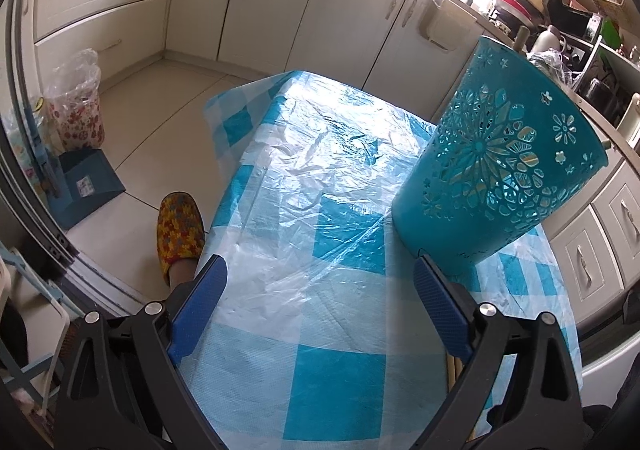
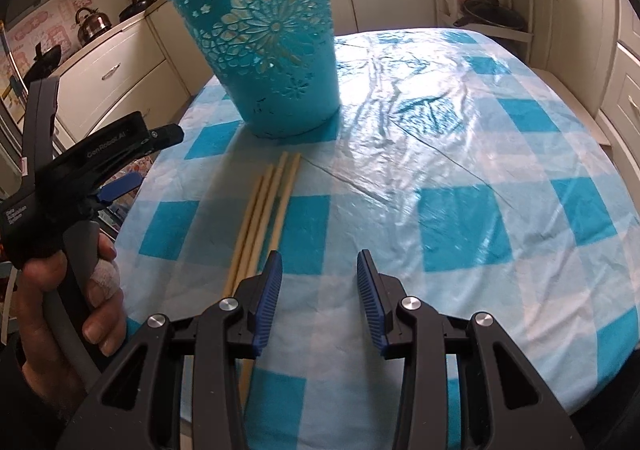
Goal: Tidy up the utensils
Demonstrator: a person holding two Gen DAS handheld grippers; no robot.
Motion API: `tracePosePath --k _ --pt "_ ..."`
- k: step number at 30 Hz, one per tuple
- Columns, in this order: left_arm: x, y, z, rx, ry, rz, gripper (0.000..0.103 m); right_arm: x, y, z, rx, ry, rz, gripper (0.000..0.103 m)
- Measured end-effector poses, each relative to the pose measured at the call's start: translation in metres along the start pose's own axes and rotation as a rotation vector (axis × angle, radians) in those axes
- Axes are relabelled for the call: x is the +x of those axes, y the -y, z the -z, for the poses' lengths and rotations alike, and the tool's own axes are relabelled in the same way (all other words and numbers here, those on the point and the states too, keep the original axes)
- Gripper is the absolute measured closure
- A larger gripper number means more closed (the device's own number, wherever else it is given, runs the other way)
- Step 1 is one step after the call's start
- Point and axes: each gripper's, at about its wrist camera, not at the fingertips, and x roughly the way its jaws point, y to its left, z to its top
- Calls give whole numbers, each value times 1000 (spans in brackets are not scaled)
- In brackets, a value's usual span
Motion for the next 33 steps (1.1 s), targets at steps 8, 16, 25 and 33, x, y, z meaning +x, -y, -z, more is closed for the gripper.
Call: tracePosePath --k 8,16,25,33 --pt "-1 11 1 51 9 -17 13 16 -9 -15 -28 6 4 64" --pt "0 12 1 53 6 -16 13 32 -20 -31 -108 5 69 64" --pt "0 13 1 56 7 -15 13 29 -17 -29 -199 -11 119 88" --pt "0 46 23 237 -99 38 13 7 15 -16 -156 -37 107 92"
